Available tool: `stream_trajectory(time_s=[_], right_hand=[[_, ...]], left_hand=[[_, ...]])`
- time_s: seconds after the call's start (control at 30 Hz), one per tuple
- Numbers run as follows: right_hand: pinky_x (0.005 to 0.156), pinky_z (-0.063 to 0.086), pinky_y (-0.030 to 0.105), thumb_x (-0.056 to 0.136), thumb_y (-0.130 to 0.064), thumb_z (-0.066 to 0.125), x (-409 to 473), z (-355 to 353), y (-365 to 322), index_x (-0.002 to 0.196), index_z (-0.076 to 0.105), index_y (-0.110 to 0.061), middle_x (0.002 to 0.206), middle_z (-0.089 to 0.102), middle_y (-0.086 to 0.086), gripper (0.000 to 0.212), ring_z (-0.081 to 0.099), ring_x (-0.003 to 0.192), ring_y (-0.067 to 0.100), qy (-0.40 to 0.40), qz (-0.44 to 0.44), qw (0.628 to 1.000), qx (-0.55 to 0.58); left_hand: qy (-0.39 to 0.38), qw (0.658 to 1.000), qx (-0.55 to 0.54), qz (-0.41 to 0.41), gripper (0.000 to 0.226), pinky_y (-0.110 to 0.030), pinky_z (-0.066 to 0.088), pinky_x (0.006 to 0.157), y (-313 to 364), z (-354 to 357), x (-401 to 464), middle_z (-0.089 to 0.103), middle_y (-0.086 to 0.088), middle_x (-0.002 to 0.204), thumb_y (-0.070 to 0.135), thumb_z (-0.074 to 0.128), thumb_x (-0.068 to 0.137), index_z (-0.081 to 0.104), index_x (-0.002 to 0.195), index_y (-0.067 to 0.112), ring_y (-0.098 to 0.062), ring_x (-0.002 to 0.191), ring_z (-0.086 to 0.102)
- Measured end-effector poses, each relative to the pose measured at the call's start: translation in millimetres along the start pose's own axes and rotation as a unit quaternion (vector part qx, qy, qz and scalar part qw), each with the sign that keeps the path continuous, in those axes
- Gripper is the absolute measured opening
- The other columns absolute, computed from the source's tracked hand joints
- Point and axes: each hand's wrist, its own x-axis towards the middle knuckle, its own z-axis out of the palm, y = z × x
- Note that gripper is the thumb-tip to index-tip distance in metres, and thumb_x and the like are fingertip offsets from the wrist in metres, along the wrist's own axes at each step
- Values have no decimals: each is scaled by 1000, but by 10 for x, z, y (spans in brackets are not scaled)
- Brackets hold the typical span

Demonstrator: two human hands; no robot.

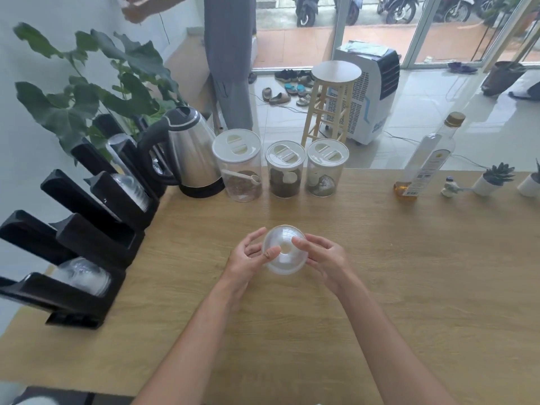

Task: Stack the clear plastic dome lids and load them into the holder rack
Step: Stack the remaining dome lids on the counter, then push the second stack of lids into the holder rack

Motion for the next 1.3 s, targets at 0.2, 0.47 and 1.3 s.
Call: stream_trajectory(time_s=[0.2, 0.47, 1.3], right_hand=[[107, 56, 48, 28, -52, 106, -39, 441, -295, 114, 73, -13, 110, 82, 11, 100, 78, 107, 24, -59, -50, 997, -5], [108, 55, 48, 44, -38, 104, -363, 1408, -817, 111, 75, -11, 111, 81, 13, 78, 76, 111, 27, -181, -111, 977, -16], [104, 57, 43, 49, -53, 101, -1274, 4494, -721, 128, 71, -17, 113, 81, 5, 91, 77, 107, 20, -135, -252, 954, -89]], left_hand=[[55, 997, 8, 57, 102, -44, 57, 101, 382, -329, -314, 66, -9, 132, 55, 96, 53, 53, 143, 35, -20, 117, 70], [164, 975, 61, 136, 88, -47, 51, 108, 1062, -962, -1011, 66, -1, 134, 53, 90, 65, 52, 143, 39, -15, 120, 67], [106, 959, 148, 217, 100, -33, 48, 104, 1932, -4136, -1949, 74, 1, 119, 57, 89, 58, 47, 147, 40, -11, 114, 69]])
